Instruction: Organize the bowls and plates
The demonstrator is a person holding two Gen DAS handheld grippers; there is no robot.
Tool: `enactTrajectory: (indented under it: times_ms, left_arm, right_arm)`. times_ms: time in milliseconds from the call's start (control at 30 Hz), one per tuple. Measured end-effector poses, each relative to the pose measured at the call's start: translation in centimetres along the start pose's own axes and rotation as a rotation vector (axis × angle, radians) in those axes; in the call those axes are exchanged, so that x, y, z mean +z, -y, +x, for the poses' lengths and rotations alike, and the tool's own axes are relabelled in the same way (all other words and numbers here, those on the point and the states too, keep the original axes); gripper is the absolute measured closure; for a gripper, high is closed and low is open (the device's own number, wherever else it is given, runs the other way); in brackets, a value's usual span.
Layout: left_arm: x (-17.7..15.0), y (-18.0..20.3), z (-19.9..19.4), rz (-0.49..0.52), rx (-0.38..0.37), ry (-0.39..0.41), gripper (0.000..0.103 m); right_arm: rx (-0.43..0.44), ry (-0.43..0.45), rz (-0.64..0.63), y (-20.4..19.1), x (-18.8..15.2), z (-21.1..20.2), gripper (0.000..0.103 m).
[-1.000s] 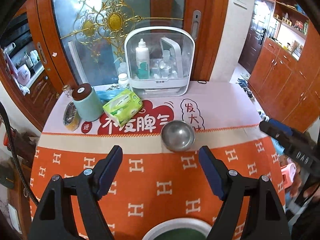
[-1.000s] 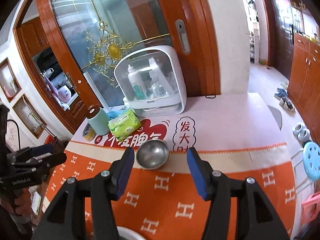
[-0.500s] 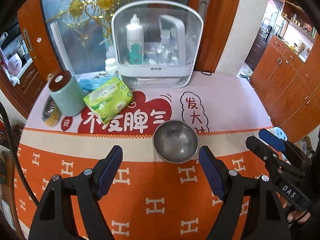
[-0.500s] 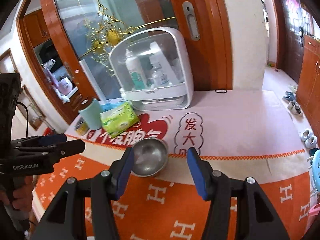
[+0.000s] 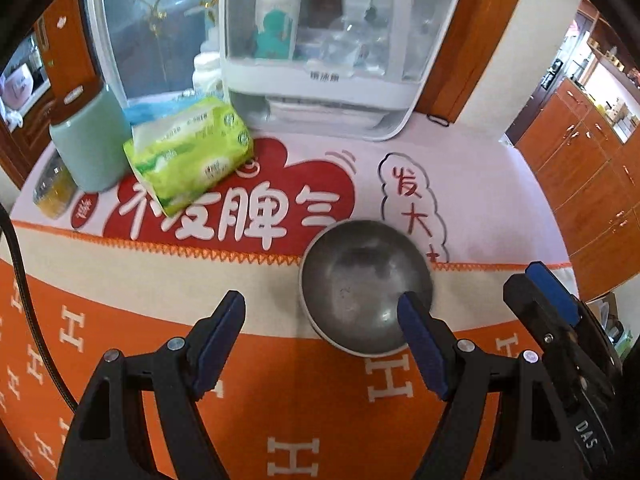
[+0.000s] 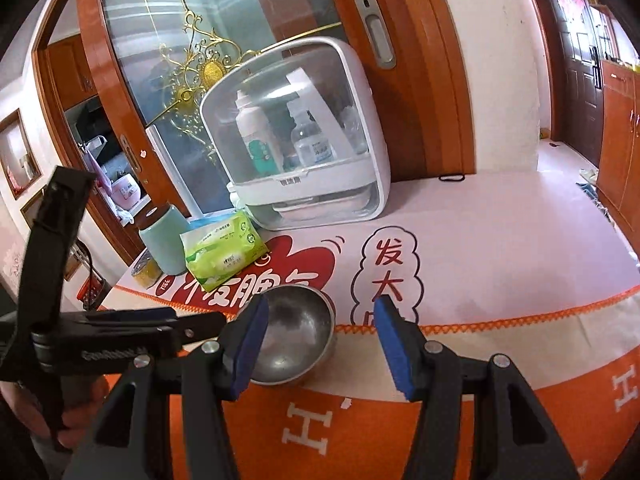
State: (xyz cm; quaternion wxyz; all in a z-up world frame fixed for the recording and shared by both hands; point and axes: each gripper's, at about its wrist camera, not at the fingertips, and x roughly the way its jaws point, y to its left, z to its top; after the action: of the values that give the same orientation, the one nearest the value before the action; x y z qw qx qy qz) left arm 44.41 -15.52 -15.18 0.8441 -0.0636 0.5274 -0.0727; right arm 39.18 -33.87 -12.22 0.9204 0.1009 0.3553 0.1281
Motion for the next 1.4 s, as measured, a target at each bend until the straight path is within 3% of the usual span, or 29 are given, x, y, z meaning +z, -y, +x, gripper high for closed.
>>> enactTrajectory:
  times_ms: [300, 467, 700, 1167, 1400]
  left_arm:
    - [-0.9, -1.5, 4.1, -0.096, -0.036, -0.039, 0.026]
    - [-1.2, -1.9, 5.7, -0.12, -0.073, -0.082, 0.026]
    - [-1.7, -1.6, 6.7, -0.119, -0.123, -0.083, 0.027]
    - [-2.6, -0.2, 8.5, -0.145, -0.174, -0.152, 0.073]
    - [-3.3, 0.3, 8.4, -0.158, -0.189, -0.183, 0.084]
  right_arm:
    - [0.008, -0.084, 0.096, 1.5, -2.0, 3.5, 0.048]
    - [0.04, -0.118, 0.204, 2.8, -3.0, 4.6, 0.048]
    - [0.065, -0.148, 0.245, 3.3, -4.4, 5.7, 0.05]
    - [0.125, -0.173, 0.302, 3.9, -5.5, 5.8, 0.072]
    - [0.091, -0.254, 0.398, 4.7, -7.2, 6.0, 0.089]
